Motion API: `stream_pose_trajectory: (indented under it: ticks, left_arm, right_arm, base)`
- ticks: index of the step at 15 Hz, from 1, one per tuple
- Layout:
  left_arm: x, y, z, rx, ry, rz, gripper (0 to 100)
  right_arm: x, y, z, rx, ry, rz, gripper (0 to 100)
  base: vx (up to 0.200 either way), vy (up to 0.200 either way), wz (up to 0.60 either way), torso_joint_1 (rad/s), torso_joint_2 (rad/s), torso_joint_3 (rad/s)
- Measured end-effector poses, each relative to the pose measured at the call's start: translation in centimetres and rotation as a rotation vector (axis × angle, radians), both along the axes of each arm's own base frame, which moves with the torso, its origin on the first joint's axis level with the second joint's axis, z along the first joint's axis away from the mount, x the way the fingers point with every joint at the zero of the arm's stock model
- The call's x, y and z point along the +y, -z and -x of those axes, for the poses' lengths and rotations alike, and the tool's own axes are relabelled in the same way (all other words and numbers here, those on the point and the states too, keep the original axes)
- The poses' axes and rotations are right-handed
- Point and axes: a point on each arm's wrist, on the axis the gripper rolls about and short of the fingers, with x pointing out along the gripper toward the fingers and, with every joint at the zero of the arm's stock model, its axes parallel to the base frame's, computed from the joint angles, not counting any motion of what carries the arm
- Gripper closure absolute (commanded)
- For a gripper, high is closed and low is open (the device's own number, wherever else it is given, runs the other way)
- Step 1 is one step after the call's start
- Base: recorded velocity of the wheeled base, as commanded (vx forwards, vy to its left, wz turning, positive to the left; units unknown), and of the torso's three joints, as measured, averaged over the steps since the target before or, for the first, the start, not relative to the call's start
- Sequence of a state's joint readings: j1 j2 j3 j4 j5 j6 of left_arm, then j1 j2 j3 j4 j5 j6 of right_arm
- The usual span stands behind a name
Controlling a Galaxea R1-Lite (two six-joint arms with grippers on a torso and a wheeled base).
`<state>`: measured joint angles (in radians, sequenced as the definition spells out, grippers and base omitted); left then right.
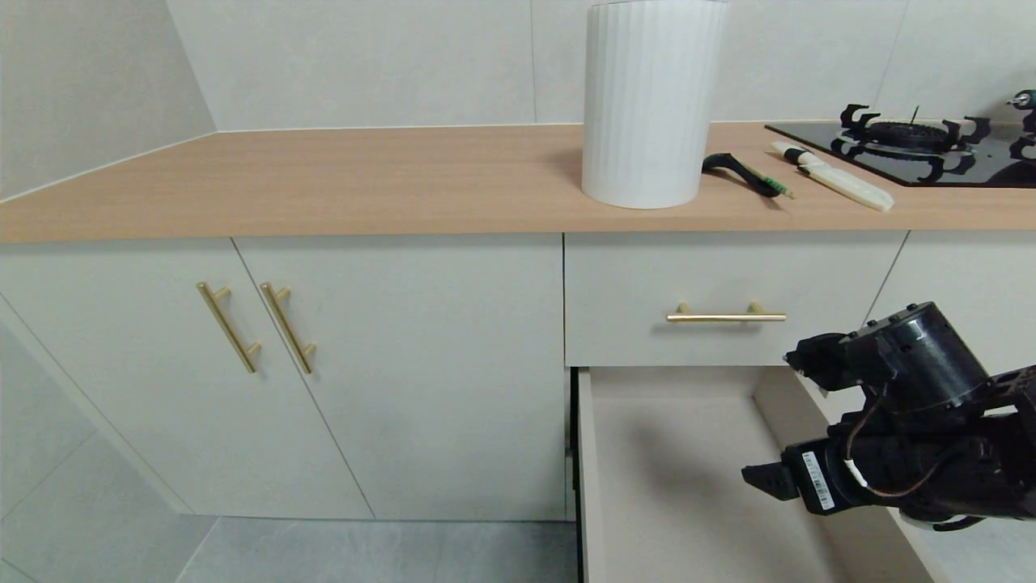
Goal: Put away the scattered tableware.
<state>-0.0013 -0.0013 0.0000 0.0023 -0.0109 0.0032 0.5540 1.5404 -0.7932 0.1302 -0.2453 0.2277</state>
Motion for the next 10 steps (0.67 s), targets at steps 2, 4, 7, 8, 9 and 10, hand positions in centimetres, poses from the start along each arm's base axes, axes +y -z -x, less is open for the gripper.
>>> stream_pose_trajectory:
  ticks: [2,4,7,8,9,10]
  left_arm:
    - [0.0,0.0,0.0,0.0,0.0,0.0,0]
    - [0.0,-0.01,0.0,0.0,0.0,0.0,0]
    - [0.0,0.0,0.0,0.0,0.0,0.0,0]
    - [0.0,0.0,0.0,0.0,0.0,0.0,0]
    - [0.0,0.0,0.0,0.0,0.0,0.0,0]
    - [0.0,0.0,0.0,0.0,-0.001,0.0,0]
  right_arm:
    - [-0.07,0.04,0.07,0.001,-0.001,0.002,0]
    - [-0.07,0.01,0.1,-0.002,-0.001,0.001,0]
    - [-0.05,0.08,0.1,0.0,-0.001,0.003,0]
    - [-0.04,0.08,0.13,0.002,-0.003,0.003,0]
    - [-0.06,0.08,0.12,0.002,-0.002,0.003,0]
    - [-0.07,0.08,0.11,0.002,-0.002,0.003,0]
  base:
    - [0.0,0.0,0.0,0.063,-0.21,-0.12]
    - [0.0,0.0,0.0,0.122,-0.25,-0.237]
    - [0.0,0.0,0.0,0.116,-0.48,-0.279]
    - [0.0,0.0,0.0,0.071,-0.53,-0.271]
    - [0.0,0.0,0.0,0.178,-0.5,-0.276]
    - [0.0,0.0,0.0,0.271,-0.49,-0.276]
